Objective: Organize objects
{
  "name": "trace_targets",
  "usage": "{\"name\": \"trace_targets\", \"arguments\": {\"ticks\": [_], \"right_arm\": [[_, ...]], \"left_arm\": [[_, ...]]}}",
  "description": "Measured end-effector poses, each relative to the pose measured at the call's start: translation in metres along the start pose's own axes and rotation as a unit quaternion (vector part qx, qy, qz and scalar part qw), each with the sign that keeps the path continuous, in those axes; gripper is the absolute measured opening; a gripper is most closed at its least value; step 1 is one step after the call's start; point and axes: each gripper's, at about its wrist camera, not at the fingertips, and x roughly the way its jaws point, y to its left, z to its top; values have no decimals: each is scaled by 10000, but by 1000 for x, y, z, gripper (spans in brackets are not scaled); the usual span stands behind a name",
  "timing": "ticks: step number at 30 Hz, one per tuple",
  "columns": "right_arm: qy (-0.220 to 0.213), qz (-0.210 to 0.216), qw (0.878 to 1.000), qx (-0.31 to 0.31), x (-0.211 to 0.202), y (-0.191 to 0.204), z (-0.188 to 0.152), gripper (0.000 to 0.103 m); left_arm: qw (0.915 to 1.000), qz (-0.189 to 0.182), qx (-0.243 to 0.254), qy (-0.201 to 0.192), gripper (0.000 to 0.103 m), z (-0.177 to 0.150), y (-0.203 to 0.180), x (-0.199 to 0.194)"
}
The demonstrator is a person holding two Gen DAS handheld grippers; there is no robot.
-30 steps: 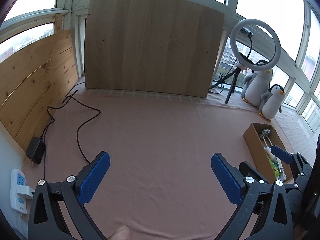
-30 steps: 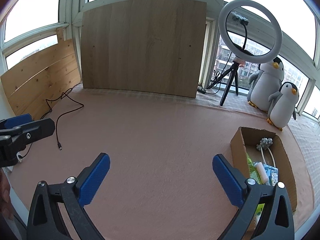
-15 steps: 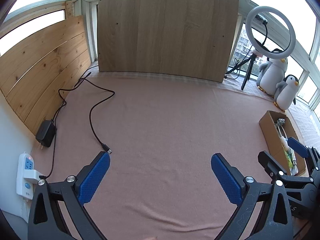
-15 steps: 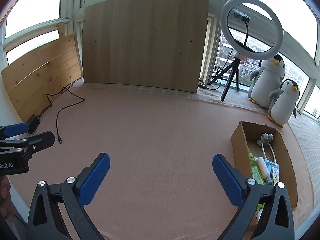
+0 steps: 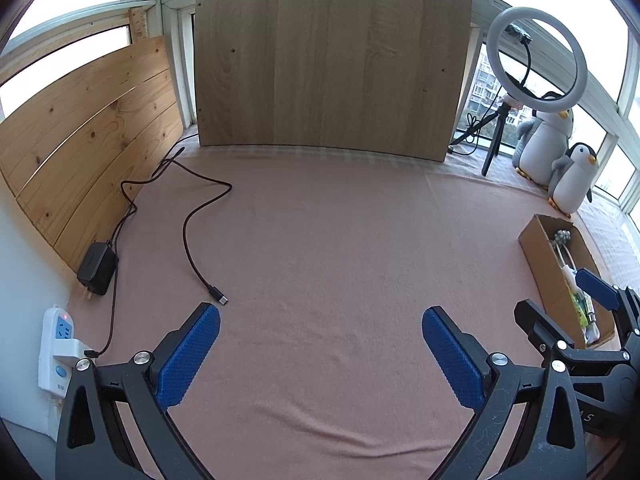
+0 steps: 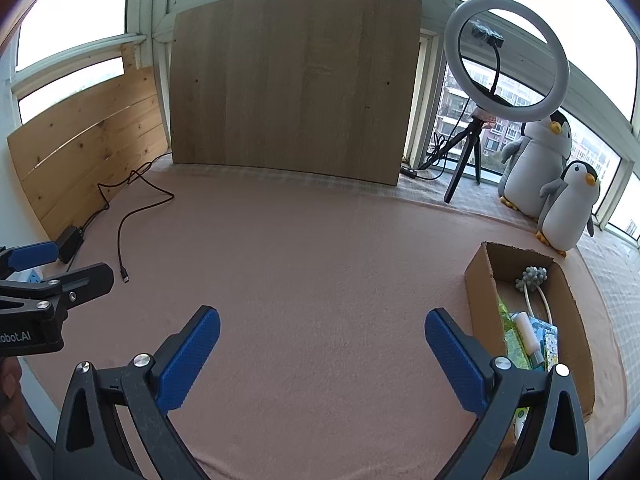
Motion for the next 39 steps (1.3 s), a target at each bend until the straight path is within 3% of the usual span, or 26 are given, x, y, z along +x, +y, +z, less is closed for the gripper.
{"name": "trace_targets", "arguments": {"ticks": [39], "right_arm": [[43, -37, 10000, 22, -1, 0, -4, 101]], "left_arm": [[9999, -34, 113, 26, 103, -4, -5, -1]]}}
